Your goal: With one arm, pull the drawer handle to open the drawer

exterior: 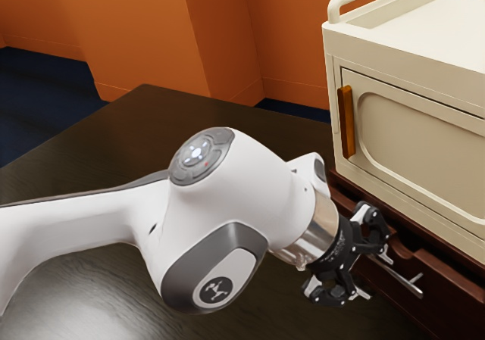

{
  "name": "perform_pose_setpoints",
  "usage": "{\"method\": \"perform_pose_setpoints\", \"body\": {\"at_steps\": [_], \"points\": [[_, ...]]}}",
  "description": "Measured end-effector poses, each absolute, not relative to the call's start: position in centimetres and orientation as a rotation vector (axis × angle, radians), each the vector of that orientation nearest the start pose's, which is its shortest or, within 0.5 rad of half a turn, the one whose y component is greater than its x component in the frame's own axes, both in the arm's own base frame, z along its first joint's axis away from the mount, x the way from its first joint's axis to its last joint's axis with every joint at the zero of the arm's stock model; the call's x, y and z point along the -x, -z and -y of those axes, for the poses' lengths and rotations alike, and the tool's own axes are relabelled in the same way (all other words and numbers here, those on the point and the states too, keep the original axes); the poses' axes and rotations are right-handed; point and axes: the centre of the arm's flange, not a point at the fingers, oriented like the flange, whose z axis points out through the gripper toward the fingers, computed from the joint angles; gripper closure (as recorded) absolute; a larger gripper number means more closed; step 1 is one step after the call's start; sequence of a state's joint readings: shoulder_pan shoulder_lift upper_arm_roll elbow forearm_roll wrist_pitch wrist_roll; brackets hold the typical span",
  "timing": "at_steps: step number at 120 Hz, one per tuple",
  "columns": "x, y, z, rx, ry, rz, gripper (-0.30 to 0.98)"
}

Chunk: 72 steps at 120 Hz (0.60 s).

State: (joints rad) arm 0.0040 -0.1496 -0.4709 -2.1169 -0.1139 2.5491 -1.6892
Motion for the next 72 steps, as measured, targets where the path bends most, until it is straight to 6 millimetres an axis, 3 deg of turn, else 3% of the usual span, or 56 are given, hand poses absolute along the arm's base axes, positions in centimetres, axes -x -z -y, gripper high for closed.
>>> {"method": "perform_pose_setpoints", "body": {"at_steps": [31,72], "points": [[-46.9,-54.3,26.5,-2.163,-0.301,-1.598,0.37],[-44.5,-54.5,24.3,-2.214,-0.184,-1.746,0.37]]}}
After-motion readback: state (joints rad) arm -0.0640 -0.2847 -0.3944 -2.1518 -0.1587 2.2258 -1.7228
